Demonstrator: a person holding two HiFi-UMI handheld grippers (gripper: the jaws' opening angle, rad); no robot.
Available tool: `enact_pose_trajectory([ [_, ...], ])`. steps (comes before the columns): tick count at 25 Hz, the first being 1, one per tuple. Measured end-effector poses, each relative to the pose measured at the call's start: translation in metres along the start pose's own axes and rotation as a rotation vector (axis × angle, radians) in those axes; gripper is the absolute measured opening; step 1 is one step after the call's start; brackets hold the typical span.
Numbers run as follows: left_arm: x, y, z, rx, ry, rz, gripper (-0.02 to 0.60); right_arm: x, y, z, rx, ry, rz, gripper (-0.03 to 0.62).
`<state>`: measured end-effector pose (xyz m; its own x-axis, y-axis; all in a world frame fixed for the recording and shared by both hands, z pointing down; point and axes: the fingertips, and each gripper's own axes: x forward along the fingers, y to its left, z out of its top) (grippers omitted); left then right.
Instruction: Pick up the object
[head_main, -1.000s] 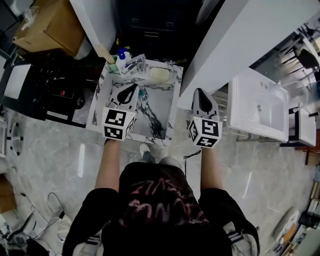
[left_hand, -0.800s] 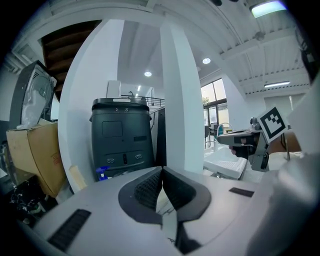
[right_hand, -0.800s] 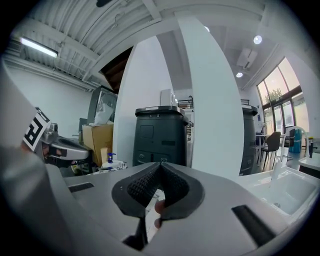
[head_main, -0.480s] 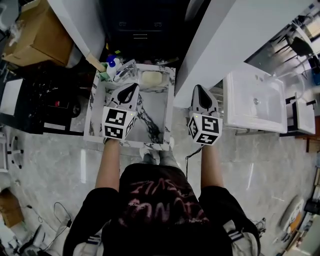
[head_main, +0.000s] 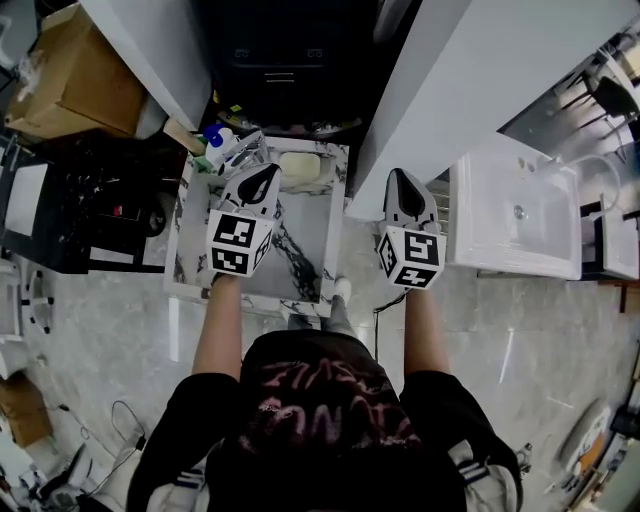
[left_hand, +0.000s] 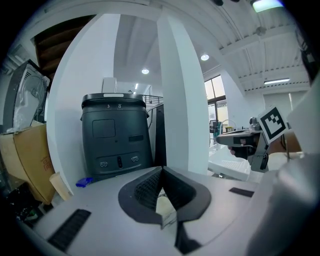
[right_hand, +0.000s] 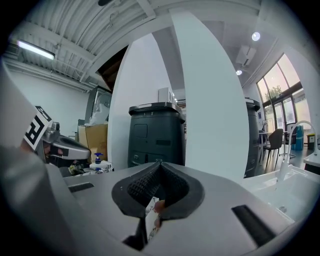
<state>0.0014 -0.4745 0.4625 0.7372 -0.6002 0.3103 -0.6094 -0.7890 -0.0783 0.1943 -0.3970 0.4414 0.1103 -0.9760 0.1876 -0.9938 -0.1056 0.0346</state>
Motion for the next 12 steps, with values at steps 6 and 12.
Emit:
enact_pose_trajectory([
  [6,0.042,-0.013,-0.023,0.023,0.088,-0.044,0.017,0.012,-0.022,-0.011,0.004,0.017,0.000,0.014],
  [12,0.078,-0.031,-0.053,0.063,0.194,-0.114,0.018,0.019,-0.042,-0.018,0.013,0.030,-0.017,0.014],
])
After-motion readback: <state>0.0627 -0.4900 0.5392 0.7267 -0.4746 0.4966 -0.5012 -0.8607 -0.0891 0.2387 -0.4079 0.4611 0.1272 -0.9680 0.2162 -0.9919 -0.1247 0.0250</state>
